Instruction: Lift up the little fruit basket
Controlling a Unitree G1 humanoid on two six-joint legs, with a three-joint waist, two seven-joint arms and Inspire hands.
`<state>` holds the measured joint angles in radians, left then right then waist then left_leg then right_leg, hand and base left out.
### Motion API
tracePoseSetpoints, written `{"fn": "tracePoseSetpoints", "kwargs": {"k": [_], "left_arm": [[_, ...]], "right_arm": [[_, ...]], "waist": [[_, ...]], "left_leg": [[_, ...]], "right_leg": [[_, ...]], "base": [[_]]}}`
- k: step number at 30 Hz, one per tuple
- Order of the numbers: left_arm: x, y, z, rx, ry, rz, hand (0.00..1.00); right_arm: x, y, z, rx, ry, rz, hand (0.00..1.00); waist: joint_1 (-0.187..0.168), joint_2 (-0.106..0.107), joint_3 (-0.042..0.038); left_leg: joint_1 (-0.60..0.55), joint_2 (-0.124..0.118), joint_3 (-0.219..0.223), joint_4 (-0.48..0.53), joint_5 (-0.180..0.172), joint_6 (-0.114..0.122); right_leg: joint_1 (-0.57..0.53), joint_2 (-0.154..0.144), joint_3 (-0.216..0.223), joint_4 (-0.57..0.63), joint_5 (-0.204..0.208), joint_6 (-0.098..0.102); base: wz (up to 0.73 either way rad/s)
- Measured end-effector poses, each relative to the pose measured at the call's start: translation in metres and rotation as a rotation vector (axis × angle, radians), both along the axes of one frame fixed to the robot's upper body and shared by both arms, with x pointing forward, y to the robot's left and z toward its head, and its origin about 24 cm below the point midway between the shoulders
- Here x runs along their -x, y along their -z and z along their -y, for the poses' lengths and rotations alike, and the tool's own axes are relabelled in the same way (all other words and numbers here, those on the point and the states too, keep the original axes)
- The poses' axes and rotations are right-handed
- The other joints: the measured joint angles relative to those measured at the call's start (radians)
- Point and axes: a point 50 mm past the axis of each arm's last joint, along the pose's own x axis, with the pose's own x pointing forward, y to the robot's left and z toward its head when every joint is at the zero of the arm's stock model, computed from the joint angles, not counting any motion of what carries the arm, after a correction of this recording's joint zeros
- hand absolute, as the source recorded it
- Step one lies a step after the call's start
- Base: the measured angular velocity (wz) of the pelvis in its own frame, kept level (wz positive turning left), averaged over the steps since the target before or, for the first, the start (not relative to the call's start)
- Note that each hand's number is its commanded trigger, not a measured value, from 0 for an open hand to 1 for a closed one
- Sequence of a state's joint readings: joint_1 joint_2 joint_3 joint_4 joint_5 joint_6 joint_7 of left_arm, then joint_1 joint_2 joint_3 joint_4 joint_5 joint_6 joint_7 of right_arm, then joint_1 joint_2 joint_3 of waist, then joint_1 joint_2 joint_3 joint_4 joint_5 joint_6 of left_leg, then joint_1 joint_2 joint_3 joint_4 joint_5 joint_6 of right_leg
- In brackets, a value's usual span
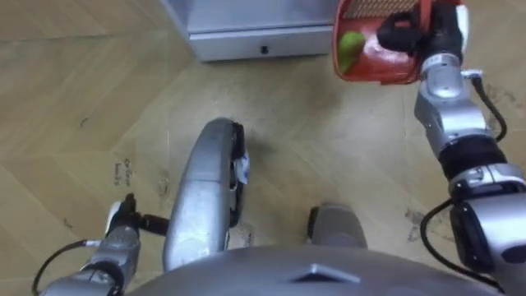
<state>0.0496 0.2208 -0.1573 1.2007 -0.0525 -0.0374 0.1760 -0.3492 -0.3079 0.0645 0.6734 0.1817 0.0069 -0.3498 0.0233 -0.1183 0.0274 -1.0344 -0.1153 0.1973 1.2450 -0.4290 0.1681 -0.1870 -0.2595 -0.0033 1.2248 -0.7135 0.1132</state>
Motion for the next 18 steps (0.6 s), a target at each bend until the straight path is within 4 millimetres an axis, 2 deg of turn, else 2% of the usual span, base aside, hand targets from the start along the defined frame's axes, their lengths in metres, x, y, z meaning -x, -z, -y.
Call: {"fn": "tracePoseSetpoints", "kwargs": {"k": [1,2,4,6,7,8,9,10,12,14,15,17,18], "left_arm": [[-0.004,-0.001,0.003,-0.005,0.01,0.011,0.0],[-0.005,-0.001,0.004,-0.004,0.013,0.017,0.0],[-0.004,-0.001,0.001,-0.029,0.003,0.009,0.0],[0.003,0.0,-0.001,-0.049,-0.008,-0.017,0.0],[0.007,0.001,-0.002,-0.059,-0.001,-0.036,0.0],[0.008,0.001,-0.002,-0.064,0.004,-0.042,0.0],[0.01,0.001,-0.004,-0.072,0.01,-0.048,0.0],[0.012,0.0,-0.005,-0.077,0.009,-0.054,0.0],[0.016,0.001,-0.004,-0.077,0.017,-0.061,0.0],[0.017,0.001,-0.001,-0.075,0.03,-0.053,0.0],[0.019,0.0,-0.001,-0.074,0.025,-0.045,0.0],[0.023,-0.001,-0.003,-0.08,0.012,-0.046,0.0],[0.026,-0.001,-0.004,-0.08,0.006,-0.051,0.0]], "right_arm": [[0.001,-0.003,0.002,0.03,0.004,0.01,1.0],[0.002,-0.004,0.001,0.048,-0.006,0.012,1.0],[0.012,0.005,-0.004,0.097,-0.036,-0.016,1.0],[0.023,0.011,-0.003,0.122,-0.044,-0.036,1.0],[0.028,0.012,-0.002,0.125,-0.046,-0.033,1.0],[0.029,0.011,-0.003,0.124,-0.049,-0.028,1.0],[0.027,0.006,-0.006,0.12,-0.056,0.002,1.0],[0.025,0.0,-0.01,0.109,-0.06,0.037,1.0],[0.022,-0.008,-0.014,0.101,-0.057,0.094,1.0],[0.019,-0.017,-0.019,0.099,-0.069,0.153,1.0],[0.018,-0.021,-0.021,0.095,-0.079,0.179,1.0],[0.018,-0.02,-0.027,0.077,-0.09,0.186,1.0],[0.018,-0.019,-0.031,0.061,-0.096,0.186,1.0]], "waist": [[0.012,-0.002,-0.0009],[0.017,-0.001,-0.0007],[0.027,-0.001,-0.0007],[0.032,0.001,0.0007],[0.036,0.006,0.001],[0.039,0.006,0.0004],[0.048,0.011,0.0001],[0.045,0.014,0.0002],[0.038,0.012,0.0008],[0.04,0.013,-0.0001],[0.039,0.018,0.0002],[0.041,0.018,0.0002],[0.039,0.019,0.0013]], "left_leg": [[0.022,-0.001,-0.001,-0.04,-0.003,0.007],[0.039,0.0,-0.012,-0.071,-0.002,0.005],[0.146,0.001,-0.039,-0.197,0.03,-0.012],[0.246,0.004,-0.05,-0.28,0.052,-0.025],[0.297,0.008,-0.057,-0.313,0.066,-0.034],[0.315,0.012,-0.059,-0.327,0.072,-0.04],[0.337,0.03,-0.06,-0.353,0.081,-0.054],[0.361,0.038,-0.058,-0.382,0.091,-0.068],[0.397,0.042,-0.061,-0.432,0.111,-0.081],[0.415,0.054,-0.061,-0.463,0.13,-0.088],[0.419,0.059,-0.061,-0.466,0.133,-0.091],[0.432,0.083,-0.051,-0.461,0.133,-0.091],[0.455,0.087,-0.029,-0.466,0.133,-0.091]], "right_leg": [[0.012,0.013,0.0,-0.068,0.038,0.006],[0.018,0.017,0.0,-0.111,0.055,0.007],[0.034,0.022,-0.016,-0.23,0.068,0.002],[0.031,0.011,-0.03,-0.323,0.088,-0.007],[0.033,0.016,-0.032,-0.358,0.093,-0.004],[0.04,0.021,-0.032,-0.373,0.107,-0.001],[0.054,0.034,-0.033,-0.418,0.128,0.004],[0.075,0.048,-0.035,-0.471,0.144,0.002],[0.117,0.054,-0.042,-0.541,0.16,0.004],[0.144,0.061,-0.055,-0.596,0.174,-0.004],[0.163,0.076,-0.055,-0.628,0.184,-0.016],[0.176,0.086,-0.056,-0.624,0.203,-0.029],[0.174,0.085,-0.058,-0.583,0.231,-0.036]], "base": [[0.23],[-0.2],[-0.36],[-0.44],[-0.5],[-0.63],[-0.62],[-0.48],[-0.07],[0.02],[0.06],[0.06],[0.18]]}}
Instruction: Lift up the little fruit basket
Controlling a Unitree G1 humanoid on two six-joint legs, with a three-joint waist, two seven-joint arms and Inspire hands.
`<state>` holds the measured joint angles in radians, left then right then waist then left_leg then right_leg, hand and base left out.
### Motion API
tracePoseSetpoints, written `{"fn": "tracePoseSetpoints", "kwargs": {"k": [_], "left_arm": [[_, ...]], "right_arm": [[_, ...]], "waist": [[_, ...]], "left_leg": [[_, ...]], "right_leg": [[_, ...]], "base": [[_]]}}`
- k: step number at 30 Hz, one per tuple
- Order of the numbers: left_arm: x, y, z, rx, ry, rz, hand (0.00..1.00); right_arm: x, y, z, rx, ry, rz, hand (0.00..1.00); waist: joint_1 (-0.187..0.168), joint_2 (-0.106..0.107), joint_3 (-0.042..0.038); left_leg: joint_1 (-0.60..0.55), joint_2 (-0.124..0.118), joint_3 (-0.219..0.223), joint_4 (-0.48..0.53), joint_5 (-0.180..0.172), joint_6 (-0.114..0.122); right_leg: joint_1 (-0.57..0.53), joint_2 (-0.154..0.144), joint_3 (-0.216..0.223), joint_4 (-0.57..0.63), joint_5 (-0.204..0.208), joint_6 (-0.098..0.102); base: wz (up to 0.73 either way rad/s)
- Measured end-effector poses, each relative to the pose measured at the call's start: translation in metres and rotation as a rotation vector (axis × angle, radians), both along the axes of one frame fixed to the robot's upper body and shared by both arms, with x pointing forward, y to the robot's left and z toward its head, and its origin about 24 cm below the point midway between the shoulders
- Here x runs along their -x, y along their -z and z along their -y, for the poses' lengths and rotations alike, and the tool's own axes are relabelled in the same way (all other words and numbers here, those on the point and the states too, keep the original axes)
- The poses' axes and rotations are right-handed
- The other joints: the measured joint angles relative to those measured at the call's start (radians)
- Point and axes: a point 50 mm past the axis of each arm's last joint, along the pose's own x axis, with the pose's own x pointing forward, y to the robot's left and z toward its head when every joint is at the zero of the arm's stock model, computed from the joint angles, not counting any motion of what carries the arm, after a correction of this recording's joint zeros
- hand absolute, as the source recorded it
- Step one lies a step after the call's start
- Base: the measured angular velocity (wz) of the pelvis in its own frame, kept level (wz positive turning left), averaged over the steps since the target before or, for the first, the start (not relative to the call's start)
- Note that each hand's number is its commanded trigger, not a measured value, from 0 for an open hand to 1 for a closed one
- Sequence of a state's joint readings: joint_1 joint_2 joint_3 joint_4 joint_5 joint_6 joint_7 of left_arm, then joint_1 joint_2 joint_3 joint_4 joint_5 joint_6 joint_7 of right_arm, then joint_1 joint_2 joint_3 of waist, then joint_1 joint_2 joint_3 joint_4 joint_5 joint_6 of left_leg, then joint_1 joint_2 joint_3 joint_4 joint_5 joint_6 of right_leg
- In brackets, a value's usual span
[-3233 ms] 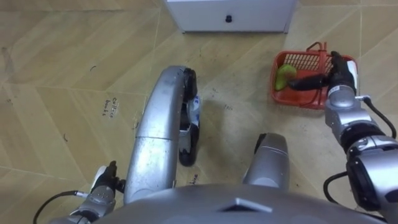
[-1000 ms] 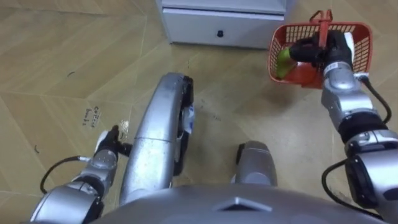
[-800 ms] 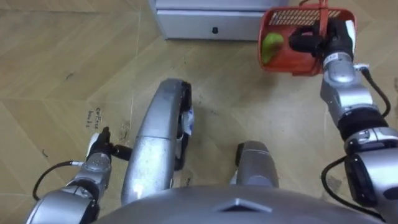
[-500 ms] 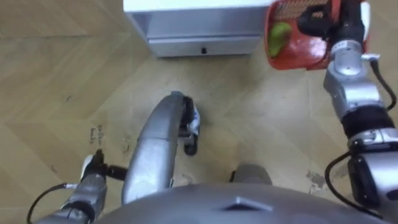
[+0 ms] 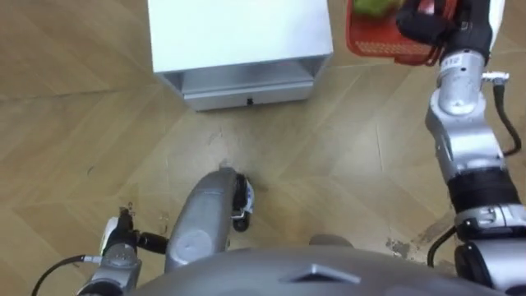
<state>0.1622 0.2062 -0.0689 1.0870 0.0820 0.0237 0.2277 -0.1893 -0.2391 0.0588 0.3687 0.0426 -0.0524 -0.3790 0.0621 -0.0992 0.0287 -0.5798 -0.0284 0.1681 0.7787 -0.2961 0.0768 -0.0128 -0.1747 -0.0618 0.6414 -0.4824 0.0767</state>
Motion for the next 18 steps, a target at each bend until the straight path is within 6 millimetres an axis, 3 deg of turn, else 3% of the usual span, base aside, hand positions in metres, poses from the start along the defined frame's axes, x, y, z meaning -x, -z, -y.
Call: {"fn": "tracePoseSetpoints", "kwargs": {"k": [2,4,5,6,7,8,9,10,11,12,13,14,15,16,18], "left_arm": [[0.004,0.0,0.0,-0.002,-0.004,0.0,0.0],[0.002,-0.002,-0.001,-0.004,-0.008,0.017,0.0],[0.0,-0.002,-0.001,-0.005,-0.006,0.022,0.0],[-0.001,-0.003,-0.001,-0.005,-0.002,0.03,0.0],[-0.004,-0.004,-0.001,-0.008,0.0,0.042,0.0],[-0.009,-0.005,-0.001,-0.012,0.003,0.055,0.0],[-0.018,-0.006,-0.001,-0.012,0.007,0.076,0.0],[-0.026,-0.007,0.0,-0.012,0.015,0.099,0.0],[-0.031,-0.008,0.0,-0.011,0.018,0.111,0.0],[-0.037,-0.009,0.001,-0.006,0.022,0.132,0.0],[-0.038,-0.01,0.002,0.003,0.02,0.147,0.0],[-0.038,-0.01,0.002,0.007,0.021,0.153,0.0],[-0.034,-0.007,0.009,0.029,0.015,0.142,0.0],[-0.027,-0.004,0.014,0.043,0.013,0.128,0.0],[-0.017,-0.003,0.011,0.041,-0.009,0.114,0.0]], "right_arm": [[0.002,0.003,-0.001,-0.014,-0.006,-0.012,1.0],[0.003,0.004,0.0,-0.043,-0.004,-0.011,1.0],[0.003,0.005,0.0,-0.044,-0.009,-0.015,1.0],[0.005,0.007,-0.001,-0.047,-0.018,-0.025,1.0],[0.007,0.008,0.0,-0.039,-0.029,-0.02,1.0],[0.007,0.008,-0.001,-0.04,-0.039,-0.02,1.0],[0.008,0.008,-0.002,-0.045,-0.056,-0.025,1.0],[0.009,0.01,-0.002,-0.046,-0.064,-0.034,1.0],[0.01,0.011,-0.002,-0.045,-0.067,-0.038,1.0],[0.013,0.013,-0.002,-0.045,-0.073,-0.049,1.0],[0.015,0.015,-0.003,-0.047,-0.081,-0.056,1.0],[0.015,0.015,-0.004,-0.046,-0.085,-0.056,1.0],[0.018,0.017,-0.001,-0.042,-0.082,-0.07,1.0],[0.018,0.014,-0.003,-0.04,-0.093,-0.06,1.0],[0.017,0.009,-0.007,-0.042,-0.121,-0.039,1.0]], "waist": [[-0.018,0.0,0.0001],[-0.032,0.007,-0.0019],[-0.028,0.012,-0.0022],[-0.029,0.028,-0.0123],[-0.024,0.04,-0.0184],[-0.019,0.044,-0.0177],[-0.01,0.054,-0.0186],[-0.002,0.061,-0.0178],[-0.005,0.065,-0.0169],[-0.013,0.067,-0.0171],[-0.014,0.057,-0.0175],[-0.007,0.049,-0.0178],[-0.004,0.054,-0.0203],[0.019,0.068,-0.029],[0.019,0.074,-0.0314]], "left_leg": [[0.063,-0.003,0.034,-0.052,-0.002,0.002],[0.144,-0.008,0.066,-0.136,-0.001,0.012],[0.167,-0.009,0.063,-0.155,-0.001,0.014],[0.206,-0.01,0.04,-0.196,0.001,0.015],[0.231,-0.008,0.021,-0.227,0.001,0.015],[0.247,-0.007,0.02,-0.239,0.003,0.013],[0.276,-0.004,0.012,-0.267,0.005,0.009],[0.309,-0.003,-0.006,-0.297,0.01,0.001],[0.326,-0.002,-0.019,-0.308,0.013,-0.004],[0.359,0.0,-0.041,-0.331,0.018,-0.013],[0.391,0.001,-0.048,-0.342,0.019,-0.019],[0.404,0.0,-0.045,-0.341,0.016,-0.026],[0.434,0.023,-0.062,-0.347,0.007,-0.056],[0.458,0.045,-0.066,-0.38,0.018,-0.076],[0.496,0.073,-0.07,-0.445,0.038,-0.107]], "right_leg": [[-0.016,-0.015,-0.018,0.112,0.078,-0.012],[-0.077,-0.033,-0.029,0.269,0.258,-0.027],[-0.082,-0.028,-0.034,0.285,0.31,-0.025],[-0.097,-0.009,-0.028,0.311,0.409,-0.01],[-0.134,-0.002,-0.019,0.355,0.388,-0.015],[-0.163,0.002,-0.015,0.374,0.337,-0.016],[-0.223,0.006,-0.017,0.384,0.247,-0.015],[-0.283,0.008,-0.021,0.356,0.186,-0.02],[-0.306,0.01,-0.024,0.32,0.165,-0.021],[-0.338,0.011,-0.018,0.202,0.149,-0.023],[-0.351,0.006,-0.001,0.033,0.167,-0.023],[-0.355,0.004,0.014,-0.049,0.21,-0.02],[-0.325,0.019,-0.015,-0.079,0.241,-0.039],[-0.275,0.05,-0.037,-0.14,0.26,-0.061],[-0.218,0.086,-0.051,-0.215,0.283,-0.076]], "base": [[0.39],[0.35],[0.15],[0.12],[0.1],[0.05],[0.0],[0.13],[0.37],[0.54],[0.45],[0.26],[-0.03],[-0.04],[0.02]]}}
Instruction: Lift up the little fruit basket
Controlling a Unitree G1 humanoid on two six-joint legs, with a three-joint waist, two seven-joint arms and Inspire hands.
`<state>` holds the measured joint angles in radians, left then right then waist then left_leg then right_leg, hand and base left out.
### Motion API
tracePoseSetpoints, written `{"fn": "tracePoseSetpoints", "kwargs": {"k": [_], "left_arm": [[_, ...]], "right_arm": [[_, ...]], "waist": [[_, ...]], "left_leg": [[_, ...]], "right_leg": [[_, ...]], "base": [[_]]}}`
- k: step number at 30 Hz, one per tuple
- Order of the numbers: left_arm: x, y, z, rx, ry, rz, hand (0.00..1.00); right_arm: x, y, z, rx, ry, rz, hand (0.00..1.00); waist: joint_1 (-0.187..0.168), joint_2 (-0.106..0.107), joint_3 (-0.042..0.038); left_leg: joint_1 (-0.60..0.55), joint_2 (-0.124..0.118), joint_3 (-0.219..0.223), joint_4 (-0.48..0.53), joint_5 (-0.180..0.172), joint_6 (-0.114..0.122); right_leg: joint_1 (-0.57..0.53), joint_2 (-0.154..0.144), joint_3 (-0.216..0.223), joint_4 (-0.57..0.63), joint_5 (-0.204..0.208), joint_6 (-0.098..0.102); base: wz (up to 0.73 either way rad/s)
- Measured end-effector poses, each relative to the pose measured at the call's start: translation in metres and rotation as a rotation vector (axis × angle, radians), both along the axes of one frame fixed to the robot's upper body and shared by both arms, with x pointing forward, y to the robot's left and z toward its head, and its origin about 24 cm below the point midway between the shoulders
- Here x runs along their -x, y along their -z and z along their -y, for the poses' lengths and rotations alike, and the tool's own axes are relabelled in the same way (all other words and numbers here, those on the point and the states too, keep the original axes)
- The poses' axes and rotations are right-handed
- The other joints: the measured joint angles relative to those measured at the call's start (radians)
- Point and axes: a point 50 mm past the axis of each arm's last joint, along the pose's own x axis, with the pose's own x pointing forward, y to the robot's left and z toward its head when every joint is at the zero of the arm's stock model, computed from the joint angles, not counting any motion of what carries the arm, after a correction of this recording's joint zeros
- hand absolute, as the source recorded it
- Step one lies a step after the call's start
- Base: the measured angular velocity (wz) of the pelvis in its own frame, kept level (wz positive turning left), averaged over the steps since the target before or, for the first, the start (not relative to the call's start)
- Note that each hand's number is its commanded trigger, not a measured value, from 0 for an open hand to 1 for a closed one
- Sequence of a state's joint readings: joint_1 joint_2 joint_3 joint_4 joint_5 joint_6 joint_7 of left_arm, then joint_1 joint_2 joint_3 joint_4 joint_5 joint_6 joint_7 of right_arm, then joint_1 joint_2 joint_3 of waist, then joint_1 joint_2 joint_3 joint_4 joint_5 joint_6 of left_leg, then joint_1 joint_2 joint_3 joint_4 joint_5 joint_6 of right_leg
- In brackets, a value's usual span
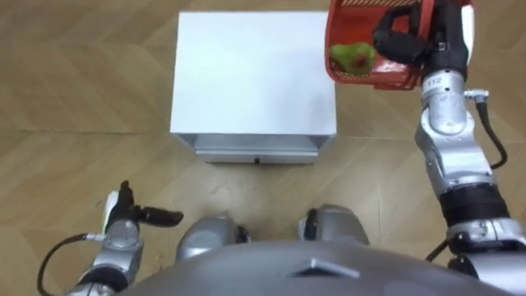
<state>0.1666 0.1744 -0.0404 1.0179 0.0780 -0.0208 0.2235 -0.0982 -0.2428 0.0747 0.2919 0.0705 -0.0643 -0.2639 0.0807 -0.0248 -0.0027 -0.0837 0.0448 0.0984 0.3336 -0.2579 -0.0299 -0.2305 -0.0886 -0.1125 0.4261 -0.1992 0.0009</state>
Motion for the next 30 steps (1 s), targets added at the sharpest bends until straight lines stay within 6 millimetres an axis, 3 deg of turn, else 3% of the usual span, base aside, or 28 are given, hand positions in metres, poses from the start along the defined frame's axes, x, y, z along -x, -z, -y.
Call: {"fn": "tracePoseSetpoints", "kwargs": {"k": [1,3,4,6,10,21,30], "left_arm": [[0.006,0.001,-0.002,-0.002,-0.019,-0.013,0.0],[0.015,0.002,-0.001,0.002,-0.032,-0.033,0.0],[0.016,0.003,0.001,0.007,-0.035,-0.038,0.0],[0.019,0.004,0.004,0.015,-0.041,-0.051,0.0],[0.022,0.004,0.003,0.015,-0.061,-0.055,0.0],[0.028,0.005,0.003,0.02,-0.039,-0.092,0.0],[0.041,0.006,-0.003,-0.023,0.055,-0.189,0.0]], "right_arm": [[-0.001,-0.002,-0.003,-0.004,-0.022,0.007,1.0],[-0.002,-0.006,-0.008,-0.011,-0.061,0.022,1.0],[-0.002,-0.009,-0.011,-0.019,-0.073,0.033,1.0],[-0.003,-0.008,-0.014,-0.026,-0.089,0.031,1.0],[-0.003,-0.006,-0.022,-0.015,-0.129,0.016,1.0],[-0.006,-0.003,-0.034,-0.076,-0.177,-0.008,1.0],[-0.005,0.02,-0.045,-0.076,-0.239,-0.134,1.0]], "waist": [[0.001,-0.005,0.0029],[-0.001,-0.015,0.0036],[0.0,-0.021,0.0072],[0.005,-0.026,0.0059],[0.013,-0.026,0.0067],[0.071,-0.021,0.0128],[0.093,-0.027,0.0126]], "left_leg": [[0.029,0.017,-0.002,-0.04,0.006,-0.007],[0.072,0.028,-0.002,-0.09,0.014,-0.012],[0.093,0.031,-0.003,-0.12,0.018,-0.015],[0.111,0.031,-0.004,-0.14,0.024,-0.014],[0.111,0.028,-0.018,-0.147,0.026,-0.011],[0.076,0.032,-0.02,-0.147,0.026,-0.011],[0.056,0.032,-0.055,-0.145,0.026,-0.011]], "right_leg": [[0.033,0.022,-0.004,-0.04,0.012,-0.006],[0.062,0.038,-0.019,-0.074,0.016,-0.008],[0.079,0.043,-0.027,-0.092,0.017,-0.008],[0.102,0.055,-0.03,-0.124,0.028,-0.004],[0.127,0.056,-0.041,-0.172,0.047,0.006],[0.108,0.056,-0.073,-0.19,0.052,0.003],[0.115,0.053,-0.111,-0.206,0.052,0.003]], "base": [[0.06],[0.1],[0.13],[0.05],[0.06],[0.04],[0.11]]}}
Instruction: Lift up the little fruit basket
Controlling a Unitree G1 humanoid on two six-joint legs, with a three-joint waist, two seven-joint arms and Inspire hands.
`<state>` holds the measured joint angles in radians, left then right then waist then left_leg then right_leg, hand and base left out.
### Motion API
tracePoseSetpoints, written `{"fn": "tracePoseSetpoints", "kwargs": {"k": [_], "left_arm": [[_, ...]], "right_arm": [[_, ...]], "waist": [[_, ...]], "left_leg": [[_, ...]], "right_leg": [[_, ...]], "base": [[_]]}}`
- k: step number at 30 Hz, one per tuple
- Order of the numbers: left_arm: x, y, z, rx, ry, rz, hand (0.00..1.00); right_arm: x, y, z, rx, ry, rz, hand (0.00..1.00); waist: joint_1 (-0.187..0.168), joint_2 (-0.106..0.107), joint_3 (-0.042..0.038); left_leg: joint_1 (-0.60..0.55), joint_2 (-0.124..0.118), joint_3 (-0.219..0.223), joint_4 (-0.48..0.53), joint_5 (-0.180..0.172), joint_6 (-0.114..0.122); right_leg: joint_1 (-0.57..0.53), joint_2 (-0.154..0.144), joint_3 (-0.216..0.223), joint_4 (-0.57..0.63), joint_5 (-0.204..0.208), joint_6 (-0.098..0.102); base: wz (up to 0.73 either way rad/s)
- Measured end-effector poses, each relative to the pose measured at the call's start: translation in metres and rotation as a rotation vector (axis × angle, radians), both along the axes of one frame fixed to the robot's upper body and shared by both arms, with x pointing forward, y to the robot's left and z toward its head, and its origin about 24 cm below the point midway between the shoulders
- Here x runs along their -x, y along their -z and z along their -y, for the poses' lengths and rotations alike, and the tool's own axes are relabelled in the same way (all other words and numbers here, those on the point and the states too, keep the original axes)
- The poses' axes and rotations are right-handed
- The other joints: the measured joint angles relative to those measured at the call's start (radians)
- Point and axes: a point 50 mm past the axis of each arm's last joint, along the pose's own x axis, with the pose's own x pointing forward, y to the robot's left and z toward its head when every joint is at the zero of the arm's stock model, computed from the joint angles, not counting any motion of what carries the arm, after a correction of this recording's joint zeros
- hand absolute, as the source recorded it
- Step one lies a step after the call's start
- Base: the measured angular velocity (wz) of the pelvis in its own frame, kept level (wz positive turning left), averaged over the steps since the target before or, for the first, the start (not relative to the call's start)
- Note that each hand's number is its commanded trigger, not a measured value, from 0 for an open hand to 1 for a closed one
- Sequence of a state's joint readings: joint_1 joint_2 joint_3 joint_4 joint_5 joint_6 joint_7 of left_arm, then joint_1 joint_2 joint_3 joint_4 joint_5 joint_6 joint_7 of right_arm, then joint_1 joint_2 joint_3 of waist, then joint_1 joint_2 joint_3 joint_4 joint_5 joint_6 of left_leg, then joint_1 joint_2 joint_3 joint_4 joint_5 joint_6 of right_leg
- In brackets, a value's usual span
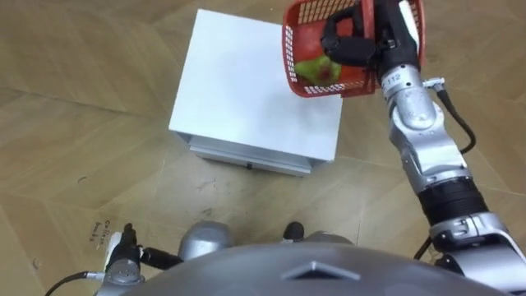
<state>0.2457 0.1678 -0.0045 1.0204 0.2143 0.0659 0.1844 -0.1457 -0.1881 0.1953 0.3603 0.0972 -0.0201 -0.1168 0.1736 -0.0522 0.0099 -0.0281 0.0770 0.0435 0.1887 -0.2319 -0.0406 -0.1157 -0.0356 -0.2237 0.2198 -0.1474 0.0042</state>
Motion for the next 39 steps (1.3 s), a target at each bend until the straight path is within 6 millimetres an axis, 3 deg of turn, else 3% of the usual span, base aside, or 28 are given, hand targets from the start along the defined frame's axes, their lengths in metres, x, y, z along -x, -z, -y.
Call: {"fn": "tracePoseSetpoints", "kwargs": {"k": [5,11,16,18,19,39], "left_arm": [[0.005,0.001,0.0,-0.003,0.031,-0.039,0.0],[0.004,0.001,0.001,0.028,0.041,-0.047,0.0],[0.006,0.002,0.002,0.047,0.062,-0.076,0.0],[0.007,0.003,0.003,0.058,0.062,-0.09,0.0],[0.008,0.003,0.003,0.063,0.062,-0.094,0.0],[0.007,0.005,0.007,0.102,0.092,-0.113,0.0]], "right_arm": [[-0.002,0.003,-0.004,-0.017,-0.018,-0.023,1.0],[-0.014,0.003,-0.004,-0.028,-0.006,-0.039,1.0],[-0.016,0.015,0.0,-0.006,0.012,-0.098,1.0],[-0.018,0.016,0.001,-0.002,0.018,-0.108,0.17],[-0.018,0.018,0.002,0.005,0.02,-0.117,0.0],[-0.013,0.038,0.008,0.086,0.003,-0.221,0.0]], "waist": [[0.005,0.001,0.0015],[0.019,0.017,0.0111],[0.026,0.026,0.009],[0.024,0.029,0.0099],[0.024,0.03,0.0099],[0.025,0.031,0.011]], "left_leg": [[-0.015,-0.001,-0.008,0.004,0.0,0.0],[-0.036,-0.004,-0.009,0.018,0.0,0.0],[-0.068,-0.006,-0.022,0.026,0.004,0.004],[-0.071,-0.006,-0.024,0.027,0.004,0.004],[-0.073,-0.006,-0.025,0.029,0.004,0.004],[-0.084,-0.019,-0.033,0.032,0.005,0.006]], "right_leg": [[-0.006,-0.005,-0.024,0.0,0.0,0.0],[-0.013,-0.013,-0.046,0.0,0.0,0.0],[-0.035,-0.017,-0.063,0.002,0.0,0.0],[-0.035,-0.018,-0.068,0.002,0.0,0.0],[-0.035,-0.019,-0.072,0.002,0.0,0.0],[-0.042,-0.031,-0.084,0.002,0.0,0.002]], "base": [[0.06],[0.06],[0.11],[0.08],[0.07],[0.0]]}}
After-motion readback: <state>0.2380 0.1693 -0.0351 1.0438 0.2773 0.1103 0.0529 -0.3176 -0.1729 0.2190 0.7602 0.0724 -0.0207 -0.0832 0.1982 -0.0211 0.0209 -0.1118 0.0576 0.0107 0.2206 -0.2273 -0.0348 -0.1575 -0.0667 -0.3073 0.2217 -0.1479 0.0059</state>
